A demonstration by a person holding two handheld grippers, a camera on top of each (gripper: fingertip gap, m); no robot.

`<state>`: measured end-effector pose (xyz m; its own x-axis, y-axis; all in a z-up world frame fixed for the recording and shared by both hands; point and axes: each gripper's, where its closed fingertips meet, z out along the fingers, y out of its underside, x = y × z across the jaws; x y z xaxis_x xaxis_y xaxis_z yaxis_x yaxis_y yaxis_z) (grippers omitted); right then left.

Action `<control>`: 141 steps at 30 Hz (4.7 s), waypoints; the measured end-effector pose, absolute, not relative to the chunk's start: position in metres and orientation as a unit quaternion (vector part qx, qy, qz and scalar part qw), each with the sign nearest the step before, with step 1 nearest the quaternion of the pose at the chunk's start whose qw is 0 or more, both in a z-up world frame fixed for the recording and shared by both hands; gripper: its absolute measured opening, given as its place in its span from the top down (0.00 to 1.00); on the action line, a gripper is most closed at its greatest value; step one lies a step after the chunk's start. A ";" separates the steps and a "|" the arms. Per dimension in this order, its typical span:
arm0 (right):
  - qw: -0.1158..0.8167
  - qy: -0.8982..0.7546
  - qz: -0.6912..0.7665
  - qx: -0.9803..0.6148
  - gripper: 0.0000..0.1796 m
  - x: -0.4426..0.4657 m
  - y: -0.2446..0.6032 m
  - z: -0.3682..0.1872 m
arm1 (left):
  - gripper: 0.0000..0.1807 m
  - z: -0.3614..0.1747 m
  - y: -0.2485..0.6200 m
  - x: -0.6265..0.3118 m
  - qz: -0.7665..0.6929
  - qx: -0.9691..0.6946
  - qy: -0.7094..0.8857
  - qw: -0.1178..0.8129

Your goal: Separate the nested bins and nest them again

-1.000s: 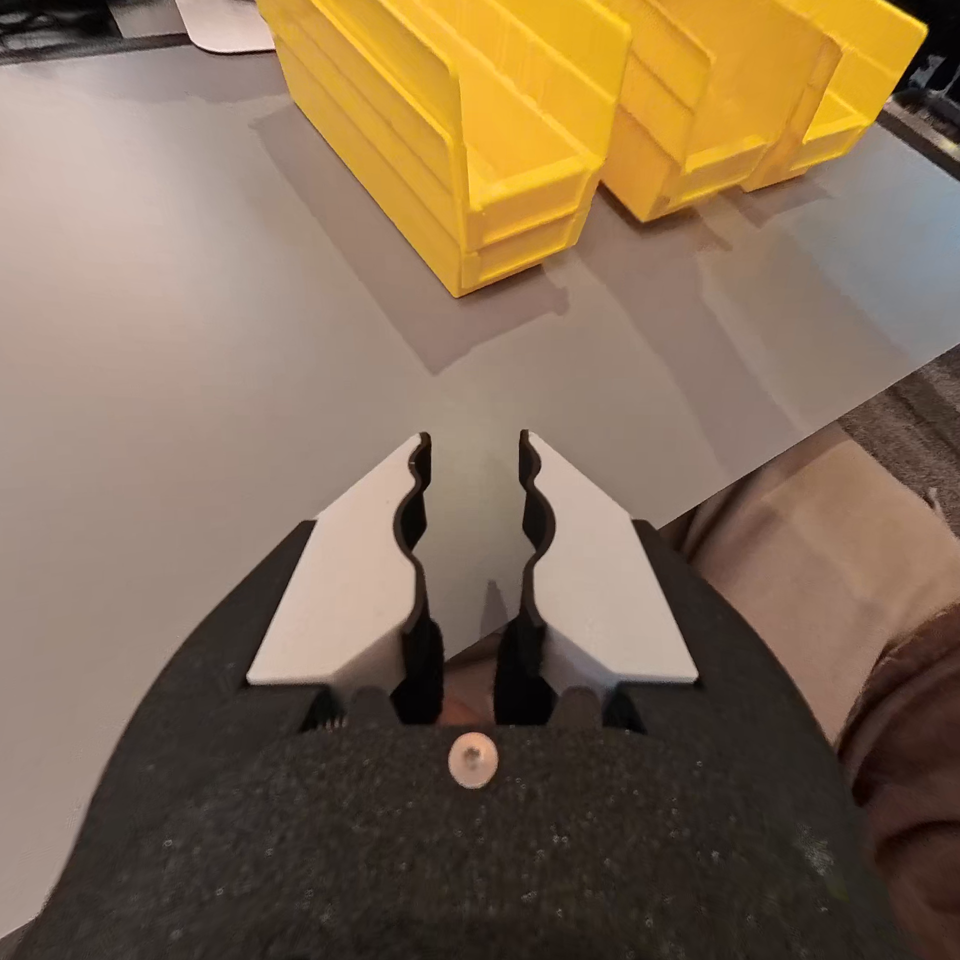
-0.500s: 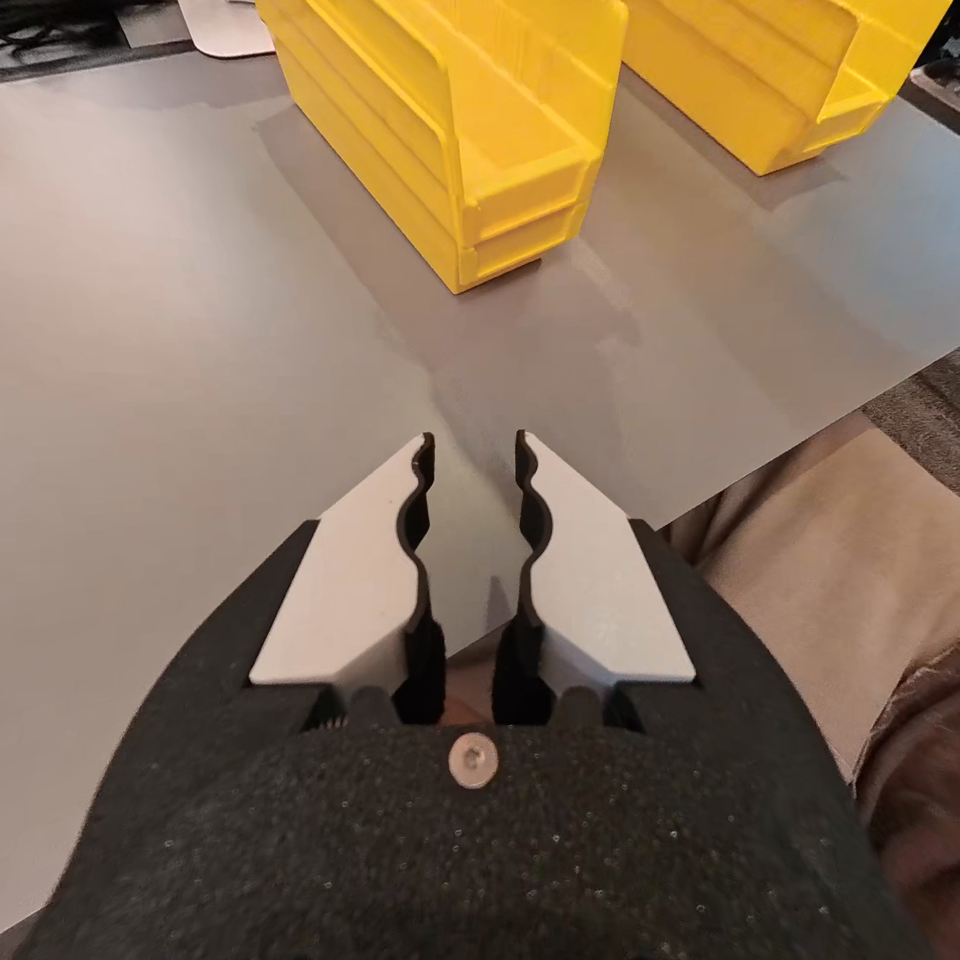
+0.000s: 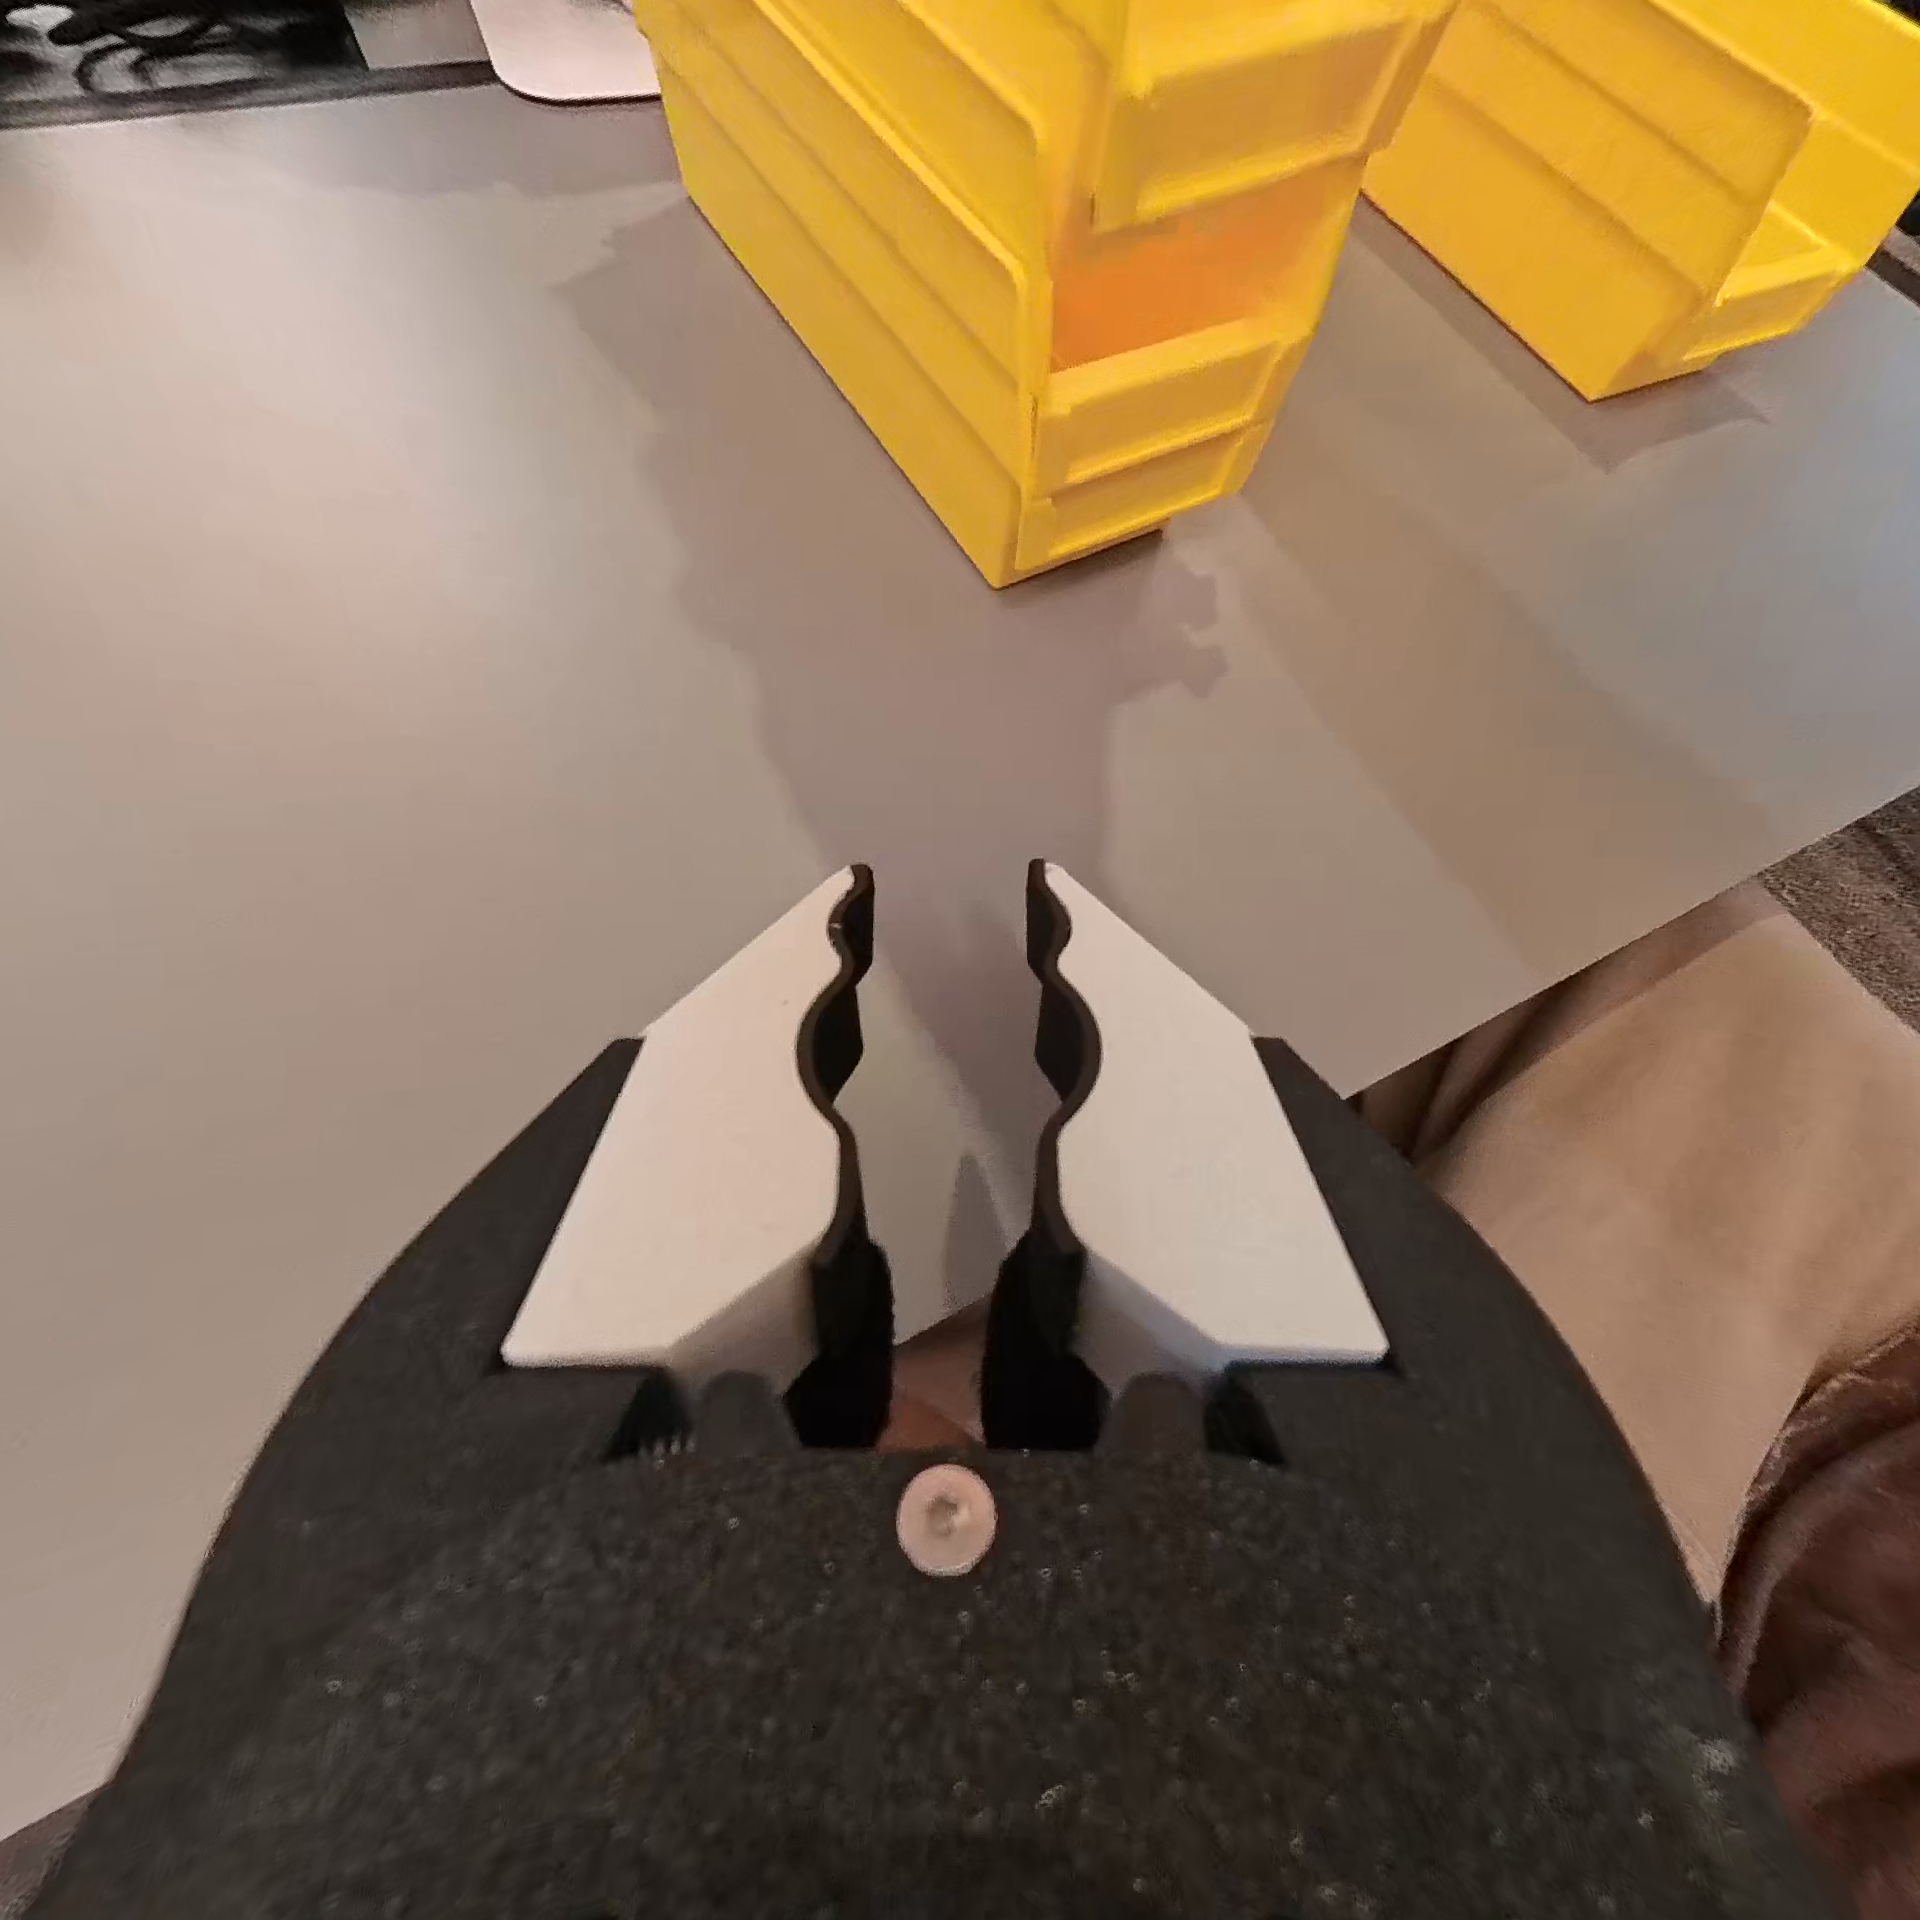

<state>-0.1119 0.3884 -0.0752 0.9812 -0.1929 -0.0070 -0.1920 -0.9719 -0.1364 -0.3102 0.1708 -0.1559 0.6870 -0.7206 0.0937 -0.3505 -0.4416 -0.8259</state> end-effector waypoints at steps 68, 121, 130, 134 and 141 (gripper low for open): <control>0.034 0.196 -0.038 -0.979 0.47 0.166 0.275 -0.097 | 0.85 -0.173 0.160 -0.292 -0.196 -0.818 0.372 0.393; 0.049 0.116 -0.061 -0.990 0.44 -0.119 0.360 -0.033 | 0.85 -0.170 0.161 -0.297 -0.194 -0.815 0.373 0.400; 0.046 0.120 -0.055 -0.990 0.43 -0.115 0.368 -0.048 | 0.85 -0.174 0.163 -0.296 -0.189 -0.817 0.376 0.394; 0.037 0.119 -0.055 -0.991 0.43 -0.116 0.365 -0.055 | 0.85 -0.175 0.161 -0.296 -0.187 -0.815 0.381 0.394; 0.038 0.126 -0.045 -0.990 0.43 -0.115 0.365 -0.073 | 0.85 -0.175 0.161 -0.296 -0.180 -0.813 0.387 0.397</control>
